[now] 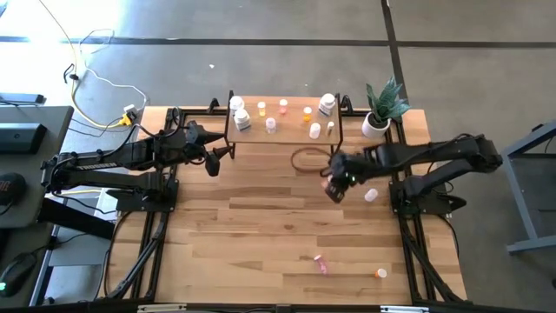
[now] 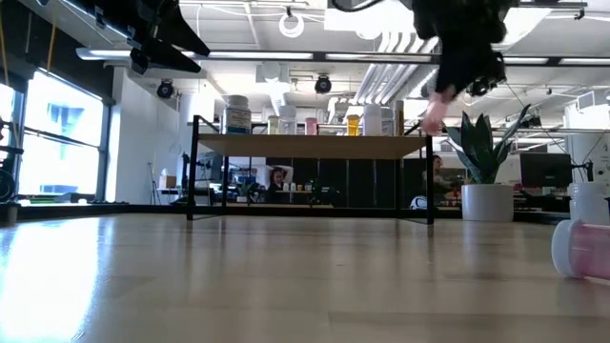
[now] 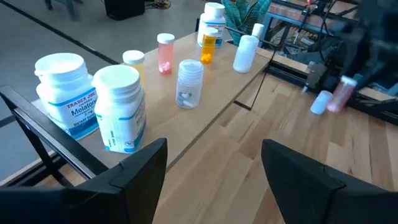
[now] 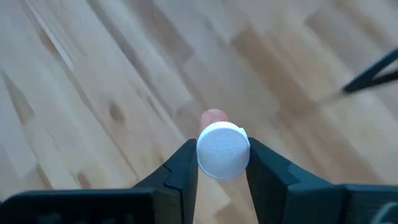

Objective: Pick and place medicine bottles onto shelf by color
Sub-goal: Put the pink pill bottle on the shelf

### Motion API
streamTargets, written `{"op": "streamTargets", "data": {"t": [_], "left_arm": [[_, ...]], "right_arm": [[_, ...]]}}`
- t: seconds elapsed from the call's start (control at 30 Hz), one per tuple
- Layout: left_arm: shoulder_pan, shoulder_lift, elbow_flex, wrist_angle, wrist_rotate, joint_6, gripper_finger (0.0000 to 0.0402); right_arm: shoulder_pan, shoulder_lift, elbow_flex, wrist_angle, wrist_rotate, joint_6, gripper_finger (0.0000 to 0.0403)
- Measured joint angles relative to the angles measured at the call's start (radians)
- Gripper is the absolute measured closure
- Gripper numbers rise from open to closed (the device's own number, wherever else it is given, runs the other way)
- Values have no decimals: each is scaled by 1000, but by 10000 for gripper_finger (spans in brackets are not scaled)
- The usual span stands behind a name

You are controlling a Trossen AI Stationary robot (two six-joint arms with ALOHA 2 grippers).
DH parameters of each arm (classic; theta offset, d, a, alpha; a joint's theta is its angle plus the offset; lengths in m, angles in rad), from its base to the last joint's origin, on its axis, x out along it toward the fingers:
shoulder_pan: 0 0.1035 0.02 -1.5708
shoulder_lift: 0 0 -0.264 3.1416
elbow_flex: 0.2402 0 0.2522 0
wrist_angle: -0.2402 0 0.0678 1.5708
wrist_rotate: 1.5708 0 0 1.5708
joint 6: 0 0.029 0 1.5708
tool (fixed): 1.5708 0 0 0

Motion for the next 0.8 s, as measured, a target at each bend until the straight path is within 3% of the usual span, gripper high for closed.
{"op": "streamTargets", "data": {"t": [0.4,0.8], "left_arm": [[72,0,0,1,0,19,151],[126,0,0,1,0,87,151]], "right_arm": [[-211,33,273,-36,19,-179,304],[-364,281,679,-287,22,-337,304]]}}
